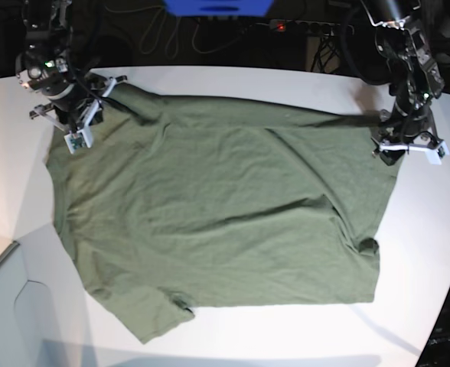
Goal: Layout the t-shirt on the table in an organized manner, then fold the t-shirt properly
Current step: 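Pull the shoulder edge with both grippers to straighten the t-shirt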
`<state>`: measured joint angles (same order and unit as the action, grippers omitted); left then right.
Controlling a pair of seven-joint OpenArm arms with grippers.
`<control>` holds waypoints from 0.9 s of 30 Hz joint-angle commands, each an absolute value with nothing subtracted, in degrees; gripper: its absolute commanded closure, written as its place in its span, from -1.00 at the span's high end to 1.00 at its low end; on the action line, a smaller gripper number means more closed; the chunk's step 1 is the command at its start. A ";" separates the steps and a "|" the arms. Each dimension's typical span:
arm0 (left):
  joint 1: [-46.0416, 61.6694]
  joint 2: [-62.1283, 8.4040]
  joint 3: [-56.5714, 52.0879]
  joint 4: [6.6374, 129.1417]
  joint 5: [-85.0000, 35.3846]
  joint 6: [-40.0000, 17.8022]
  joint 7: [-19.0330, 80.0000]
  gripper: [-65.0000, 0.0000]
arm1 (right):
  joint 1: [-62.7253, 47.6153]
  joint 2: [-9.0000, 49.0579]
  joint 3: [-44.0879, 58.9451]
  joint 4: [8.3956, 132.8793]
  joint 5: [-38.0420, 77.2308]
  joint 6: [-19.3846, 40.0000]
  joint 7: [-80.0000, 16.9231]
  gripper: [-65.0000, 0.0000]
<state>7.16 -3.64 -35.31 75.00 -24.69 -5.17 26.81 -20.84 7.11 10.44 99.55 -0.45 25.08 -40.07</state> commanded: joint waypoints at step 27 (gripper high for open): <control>11.38 -3.65 -40.66 84.53 -24.92 -5.58 26.07 0.01 | -50.42 4.53 9.54 108.62 -0.31 25.63 -11.74 -1.00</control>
<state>11.75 -2.98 -40.51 83.40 -24.69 -5.41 27.22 -49.71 4.14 9.23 107.63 -0.69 25.54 -12.78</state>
